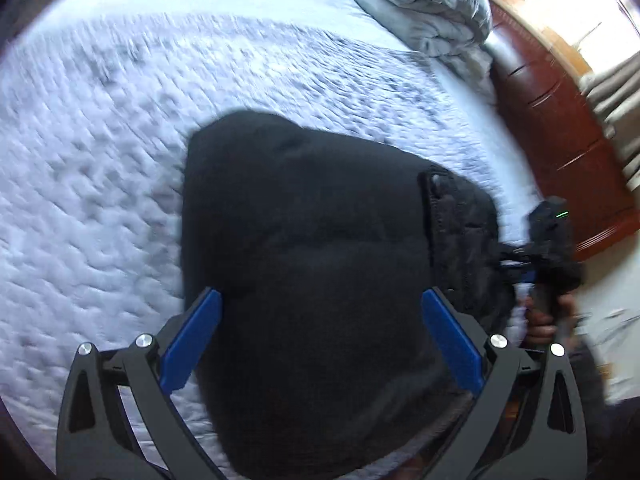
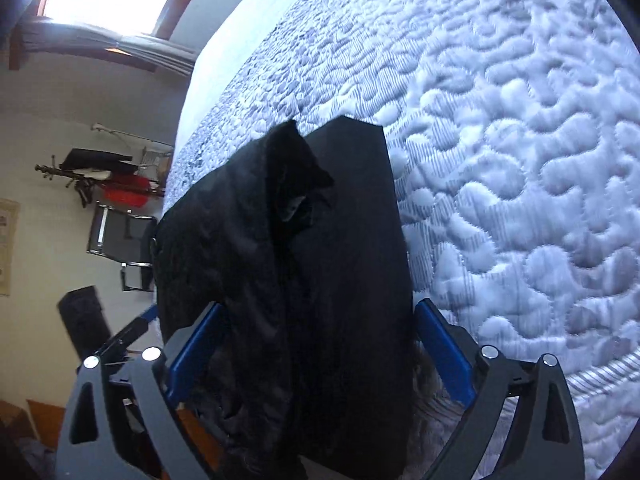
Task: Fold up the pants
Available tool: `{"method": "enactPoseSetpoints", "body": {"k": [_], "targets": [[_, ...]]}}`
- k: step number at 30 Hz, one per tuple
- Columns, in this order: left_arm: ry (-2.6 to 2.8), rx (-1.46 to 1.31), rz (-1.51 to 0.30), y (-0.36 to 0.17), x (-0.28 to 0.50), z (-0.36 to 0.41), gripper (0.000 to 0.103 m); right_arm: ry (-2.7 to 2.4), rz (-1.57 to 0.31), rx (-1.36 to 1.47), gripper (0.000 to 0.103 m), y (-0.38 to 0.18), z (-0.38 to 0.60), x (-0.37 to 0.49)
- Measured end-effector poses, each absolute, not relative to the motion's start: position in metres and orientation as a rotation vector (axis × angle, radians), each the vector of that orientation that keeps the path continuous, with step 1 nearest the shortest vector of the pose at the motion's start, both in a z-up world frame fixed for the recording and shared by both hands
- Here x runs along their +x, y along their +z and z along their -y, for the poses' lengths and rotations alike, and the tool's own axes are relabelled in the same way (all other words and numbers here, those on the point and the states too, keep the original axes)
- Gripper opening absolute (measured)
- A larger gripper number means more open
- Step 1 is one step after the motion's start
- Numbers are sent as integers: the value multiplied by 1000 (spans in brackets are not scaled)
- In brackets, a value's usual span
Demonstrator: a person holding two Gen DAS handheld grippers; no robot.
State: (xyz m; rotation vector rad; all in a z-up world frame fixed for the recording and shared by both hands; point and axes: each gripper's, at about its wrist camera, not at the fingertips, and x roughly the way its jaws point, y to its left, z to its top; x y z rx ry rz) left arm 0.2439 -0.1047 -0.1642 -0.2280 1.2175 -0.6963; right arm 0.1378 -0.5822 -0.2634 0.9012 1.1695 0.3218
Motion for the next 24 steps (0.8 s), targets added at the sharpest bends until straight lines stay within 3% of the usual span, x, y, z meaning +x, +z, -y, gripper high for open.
{"method": "enactPoseSetpoints", "body": {"k": [8, 13, 17, 24], "targets": [[-892, -733, -1285, -203, 275, 44, 100, 390, -1167, 945, 100, -276, 584, 141], [-889, -876, -1310, -232, 287, 21, 100, 408, -1168, 948, 100, -277, 584, 142], [-927, -882, -1371, -253, 290, 25, 100, 428, -1171, 952, 100, -280, 590, 143], [-1032, -655, -1448, -252, 287, 57, 100, 468, -1176, 958, 100, -284, 595, 147]]}}
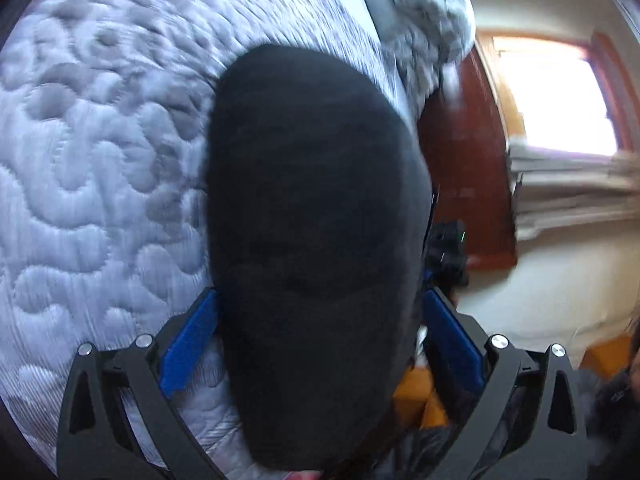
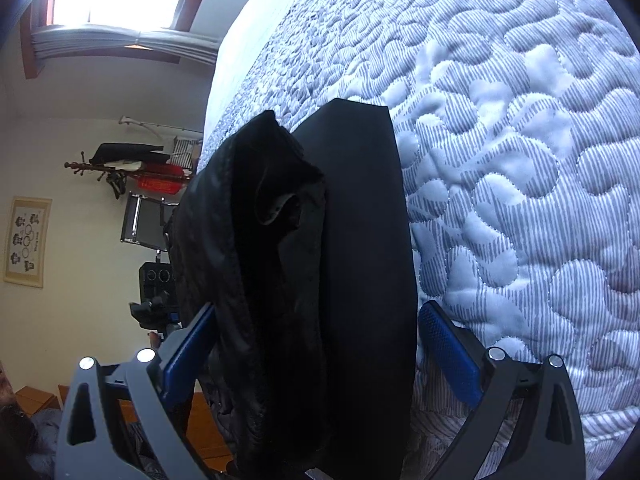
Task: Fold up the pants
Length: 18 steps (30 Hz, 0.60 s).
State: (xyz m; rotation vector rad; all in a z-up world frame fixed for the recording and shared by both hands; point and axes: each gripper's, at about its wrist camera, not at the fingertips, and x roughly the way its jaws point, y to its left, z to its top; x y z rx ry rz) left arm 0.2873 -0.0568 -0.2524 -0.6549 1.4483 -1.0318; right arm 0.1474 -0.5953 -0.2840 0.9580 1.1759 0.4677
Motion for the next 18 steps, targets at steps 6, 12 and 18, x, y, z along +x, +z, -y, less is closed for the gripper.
{"method": "enactPoseSetpoints", "body": {"k": [6, 12, 18], "targets": [[-1066, -661, -1553, -260, 288, 89, 100, 494, -1175, 973, 100, -286, 601, 151], [-1081, -673, -1634, -273, 290, 123, 100, 534, -1164, 978, 100, -289, 602, 150], [-1079, -637, -1657, -272, 288, 135, 100, 582, -1173, 999, 100, -292, 606, 150]]}}
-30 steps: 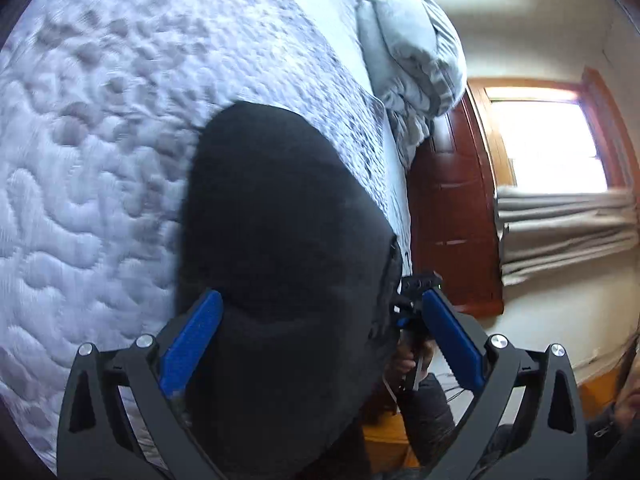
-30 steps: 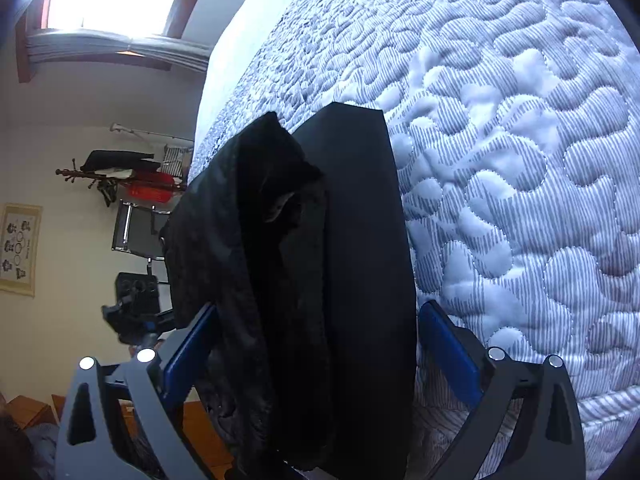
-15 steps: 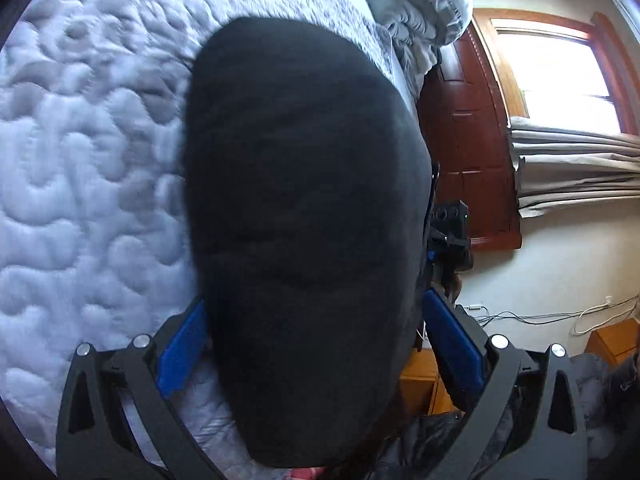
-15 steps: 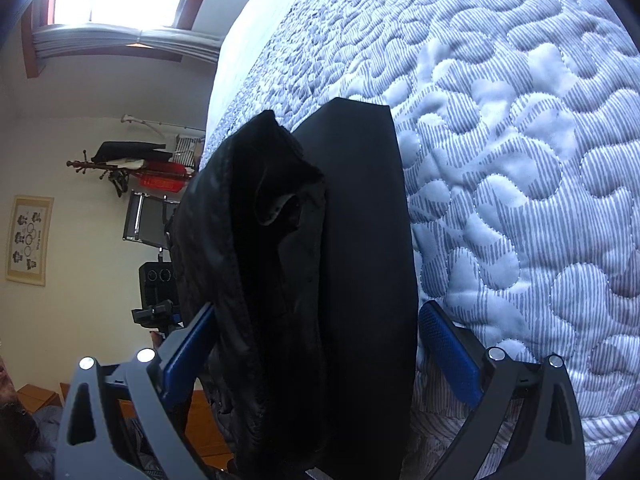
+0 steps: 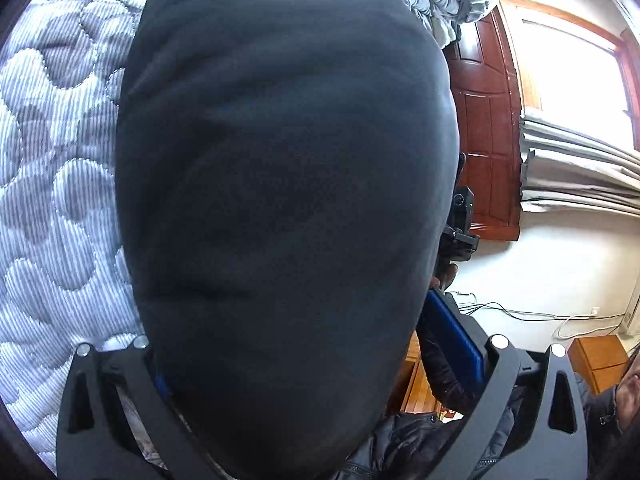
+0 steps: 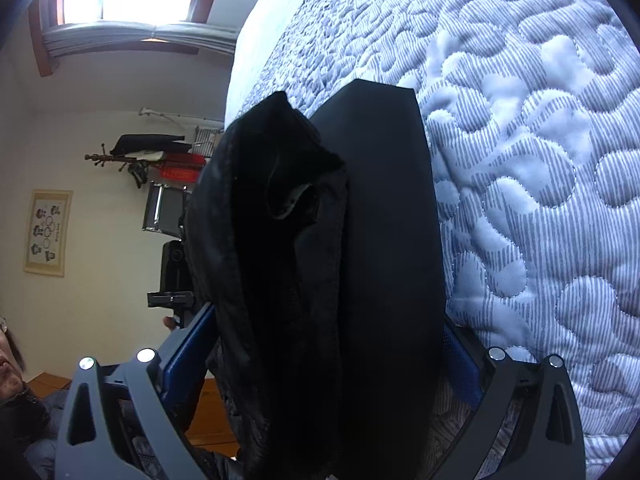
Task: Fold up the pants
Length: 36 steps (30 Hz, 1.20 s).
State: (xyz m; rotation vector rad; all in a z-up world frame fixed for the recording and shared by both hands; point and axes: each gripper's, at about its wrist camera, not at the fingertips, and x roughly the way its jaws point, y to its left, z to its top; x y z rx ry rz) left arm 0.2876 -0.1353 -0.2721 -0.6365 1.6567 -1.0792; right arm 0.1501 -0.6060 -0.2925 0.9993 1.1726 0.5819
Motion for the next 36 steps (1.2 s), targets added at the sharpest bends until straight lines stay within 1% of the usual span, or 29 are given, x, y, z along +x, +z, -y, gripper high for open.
{"method": "enactPoseSetpoints", "body": {"k": [6, 10, 15, 18, 19, 20, 21, 22, 23, 24, 25, 26, 27, 28, 29, 30, 32, 33, 36], "targets": [[-1148, -661, -1684, -269, 284, 140, 100, 610, -1171, 1003, 100, -294, 609, 152], [-1142, -679, -1716, -278, 285, 144, 100, 630, -1201, 1017, 99, -298, 614, 156], [-1105, -609, -1723, -274, 276, 162, 100, 658, -1195, 1006, 100, -297, 611, 156], [-1153, -698, -1719, -272, 271, 165, 100, 656, -1189, 984, 100, -294, 609, 156], [-1148, -692, -1715, -274, 270, 167, 100, 650, -1184, 979, 98, -293, 609, 156], [-1128, -682, -1713, -276, 269, 168, 99, 640, -1183, 963, 91, -293, 608, 155], [-1094, -690, -1702, -277, 267, 169, 99, 632, -1181, 951, 89, -291, 607, 156], [-1078, -696, -1691, -276, 266, 169, 99, 625, -1173, 951, 84, -290, 608, 154], [-1063, -693, -1683, -275, 264, 170, 95, 622, -1165, 954, 75, -289, 608, 152], [-1044, -683, -1678, -274, 263, 170, 89, 622, -1156, 954, 72, -288, 609, 150], [-1017, -679, -1677, -274, 262, 169, 84, 624, -1148, 952, 64, -285, 609, 148], [-1003, -681, -1674, -274, 261, 168, 76, 632, -1138, 945, 57, -281, 608, 146], [-999, -682, -1667, -273, 260, 168, 67, 636, -1128, 932, 55, -276, 606, 144], [-999, -679, -1661, -272, 258, 169, 63, 634, -1124, 923, 50, -272, 604, 144], [-1001, -676, -1659, -270, 257, 171, 57, 630, -1121, 910, 46, -268, 602, 143], [-1000, -682, -1657, -269, 256, 172, 51, 628, -1116, 902, 44, -265, 601, 142], [-1014, -696, -1646, -267, 258, 171, 45, 622, -1095, 907, 40, -259, 601, 140], [-1026, -708, -1632, -265, 257, 172, 41, 620, -1082, 907, 39, -255, 600, 140], [-1045, -736, -1601, -261, 263, 176, 35, 620, -1048, 893, 36, -240, 598, 140]]}}
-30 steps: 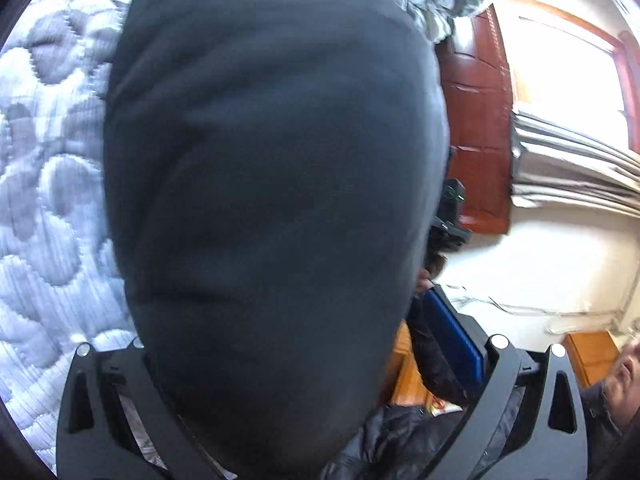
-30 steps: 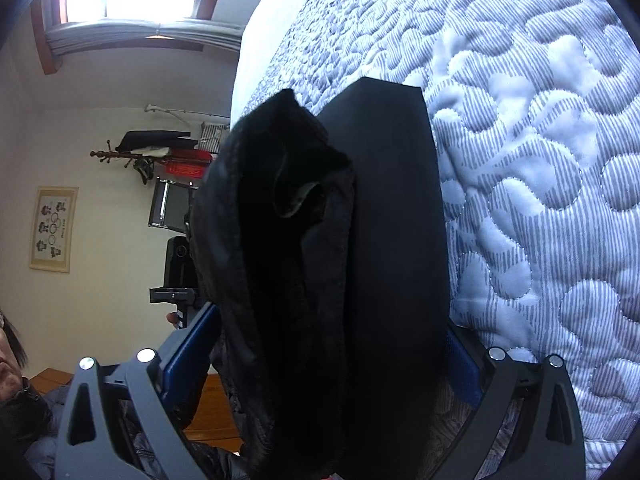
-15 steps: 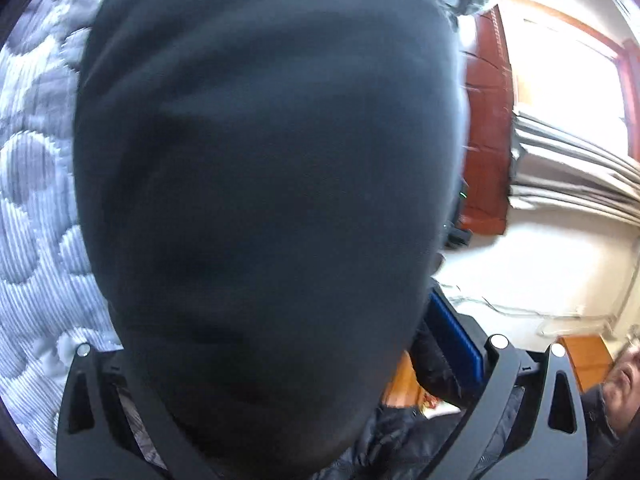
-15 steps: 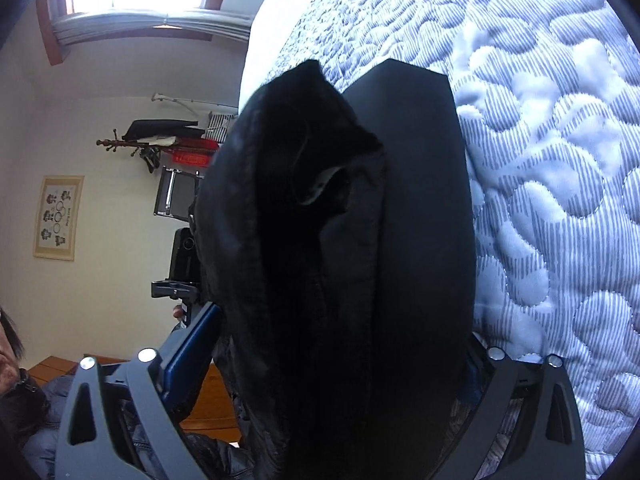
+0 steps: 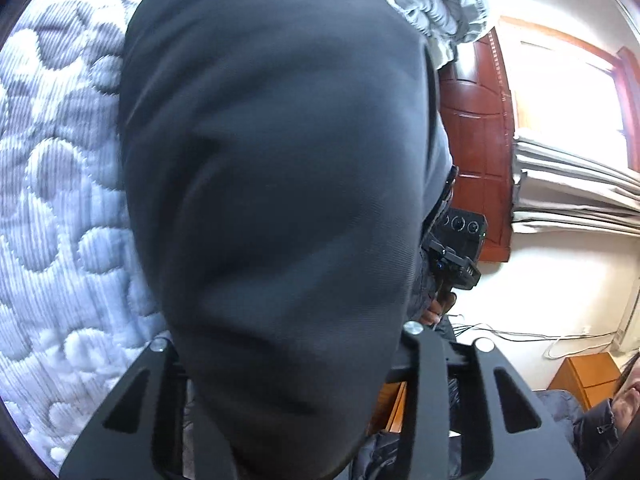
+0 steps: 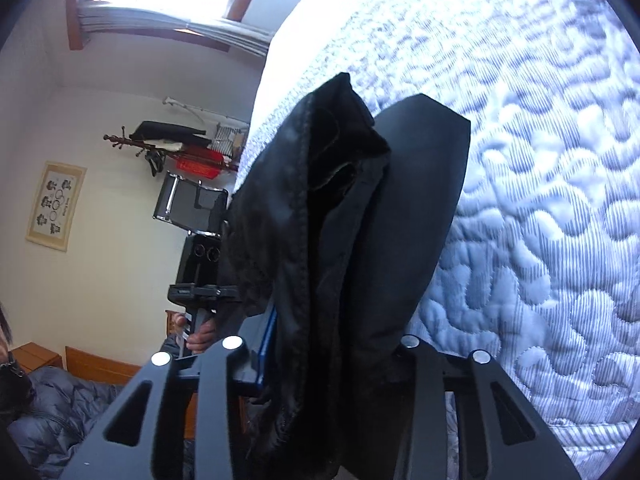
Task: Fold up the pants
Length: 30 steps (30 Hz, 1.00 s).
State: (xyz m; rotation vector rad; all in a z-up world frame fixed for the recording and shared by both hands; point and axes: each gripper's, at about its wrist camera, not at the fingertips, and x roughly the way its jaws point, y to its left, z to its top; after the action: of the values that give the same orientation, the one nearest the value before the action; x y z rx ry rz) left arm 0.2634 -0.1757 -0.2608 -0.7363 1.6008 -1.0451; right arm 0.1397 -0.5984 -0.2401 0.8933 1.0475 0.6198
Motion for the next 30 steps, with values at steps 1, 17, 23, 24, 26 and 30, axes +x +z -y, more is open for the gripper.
{"method": "enactPoseSetpoints", "body": {"k": [1, 17, 23, 24, 26, 30], "targets": [[-1056, -747, -1578, -257, 263, 179, 35, 623, -1034, 885, 36, -234, 597, 143], [-1031, -782, -1356, -202, 337, 161, 39, 725, -970, 825, 35, -186, 577, 260], [-922, -792, -1441, -232, 374, 155, 41, 672, -1095, 882, 36, -239, 563, 311], [-916, -812, -1451, -239, 377, 154, 43, 657, -1099, 903, 37, -247, 564, 316], [-931, -866, -1460, -249, 383, 155, 46, 656, -1096, 947, 38, -258, 568, 317], [-940, -831, -1442, -249, 382, 162, 53, 646, -1083, 978, 47, -269, 577, 310]]}}
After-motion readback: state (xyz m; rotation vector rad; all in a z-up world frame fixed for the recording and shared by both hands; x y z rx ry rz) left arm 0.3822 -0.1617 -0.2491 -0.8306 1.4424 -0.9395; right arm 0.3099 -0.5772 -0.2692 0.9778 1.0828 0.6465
